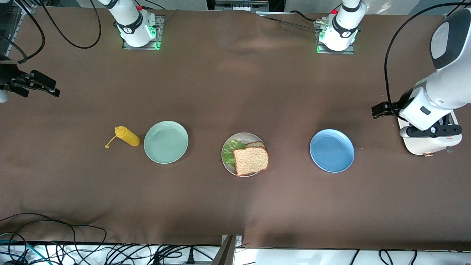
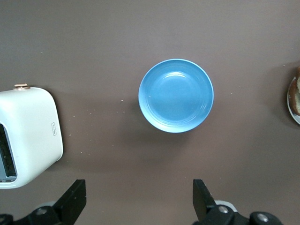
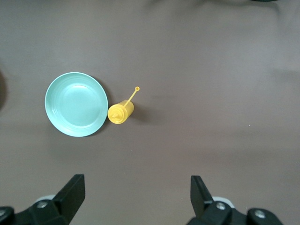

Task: Make sandwich on beige plate with both arms

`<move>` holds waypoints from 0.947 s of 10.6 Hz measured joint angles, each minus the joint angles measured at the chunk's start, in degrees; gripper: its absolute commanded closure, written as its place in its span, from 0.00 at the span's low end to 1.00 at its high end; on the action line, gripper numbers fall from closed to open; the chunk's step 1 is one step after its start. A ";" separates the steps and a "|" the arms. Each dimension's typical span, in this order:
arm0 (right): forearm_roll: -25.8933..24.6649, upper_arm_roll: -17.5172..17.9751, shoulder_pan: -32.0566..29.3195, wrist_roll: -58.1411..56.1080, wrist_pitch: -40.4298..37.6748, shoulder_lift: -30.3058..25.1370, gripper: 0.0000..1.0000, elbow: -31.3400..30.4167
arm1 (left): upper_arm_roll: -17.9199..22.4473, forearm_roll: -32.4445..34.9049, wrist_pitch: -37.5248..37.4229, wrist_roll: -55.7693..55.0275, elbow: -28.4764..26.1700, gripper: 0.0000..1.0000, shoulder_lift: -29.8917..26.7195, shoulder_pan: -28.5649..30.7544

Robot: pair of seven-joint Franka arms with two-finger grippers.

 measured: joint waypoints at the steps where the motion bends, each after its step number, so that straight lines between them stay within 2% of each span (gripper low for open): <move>1: 0.00 0.32 0.06 0.00 0.00 -0.01 0.00 0.09 | -0.68 -0.02 -0.01 0.09 -0.93 0.00 -1.70 -0.02; 6: -0.01 1.19 0.23 0.00 -0.03 -0.12 0.00 0.57 | -0.85 -0.04 6.55 0.24 -11.40 0.00 -8.08 -0.03; 10: -0.03 1.19 0.23 0.00 -0.03 -0.12 0.00 0.58 | -0.45 -0.05 6.97 0.24 -10.61 0.00 -8.57 0.44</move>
